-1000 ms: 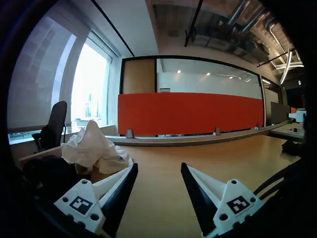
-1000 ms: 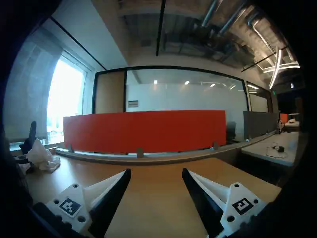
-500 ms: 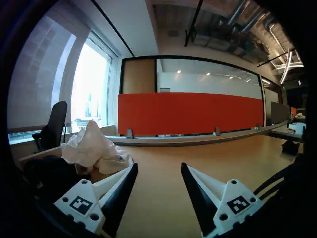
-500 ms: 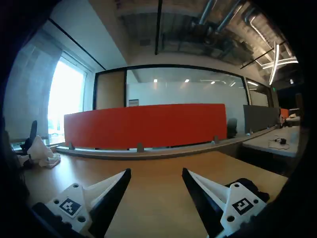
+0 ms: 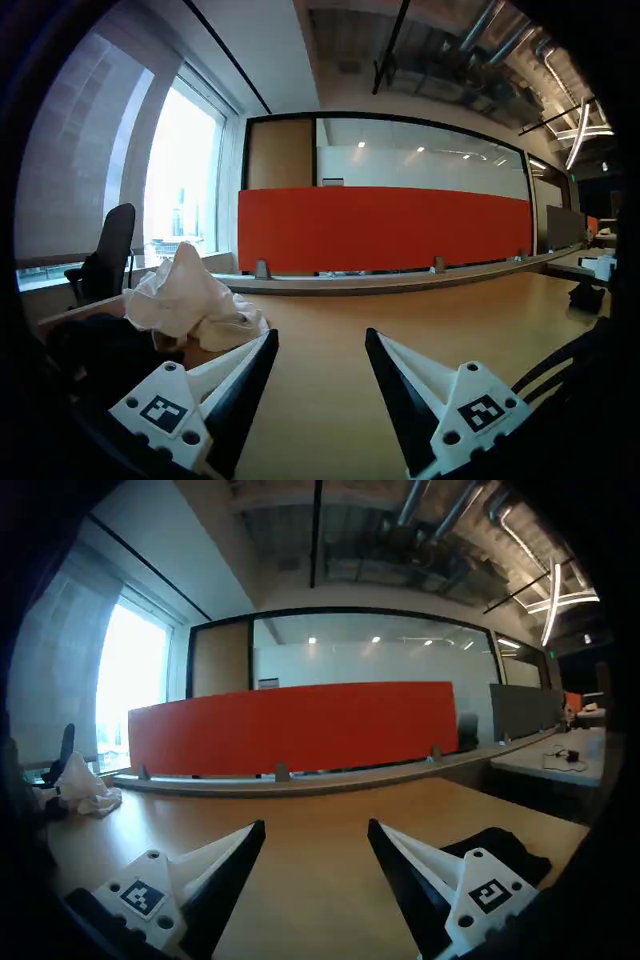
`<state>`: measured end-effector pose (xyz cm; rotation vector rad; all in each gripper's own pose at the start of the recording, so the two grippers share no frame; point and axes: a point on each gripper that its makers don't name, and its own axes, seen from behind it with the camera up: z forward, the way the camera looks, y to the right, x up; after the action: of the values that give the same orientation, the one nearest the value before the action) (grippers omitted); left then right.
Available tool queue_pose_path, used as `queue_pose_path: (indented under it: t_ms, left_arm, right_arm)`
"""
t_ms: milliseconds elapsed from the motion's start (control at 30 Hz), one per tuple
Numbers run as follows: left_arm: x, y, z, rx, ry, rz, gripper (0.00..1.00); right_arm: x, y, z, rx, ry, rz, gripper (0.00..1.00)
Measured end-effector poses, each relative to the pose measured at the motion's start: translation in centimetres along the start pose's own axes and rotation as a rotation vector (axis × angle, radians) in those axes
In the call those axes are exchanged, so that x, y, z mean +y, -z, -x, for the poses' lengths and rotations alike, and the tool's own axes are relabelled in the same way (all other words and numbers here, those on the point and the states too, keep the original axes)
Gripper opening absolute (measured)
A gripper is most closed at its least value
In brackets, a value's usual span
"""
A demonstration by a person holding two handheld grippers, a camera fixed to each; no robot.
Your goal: Fold towel
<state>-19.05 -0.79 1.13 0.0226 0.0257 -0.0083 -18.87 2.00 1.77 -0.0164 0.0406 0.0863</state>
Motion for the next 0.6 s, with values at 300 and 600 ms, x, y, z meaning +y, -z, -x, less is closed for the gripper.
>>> queue_pose_path:
  t_ms: [300, 600]
  left_arm:
    - [0.0, 0.0, 0.0, 0.000, 0.000, 0.000, 0.80]
    - [0.0, 0.0, 0.1, 0.000, 0.000, 0.000, 0.80]
  right_arm:
    - [-0.6, 0.2, 0.7, -0.007, 0.019, -0.005, 0.99]
    - [-1.2, 0.2, 1.1, -0.017, 0.056, -0.010, 0.99]
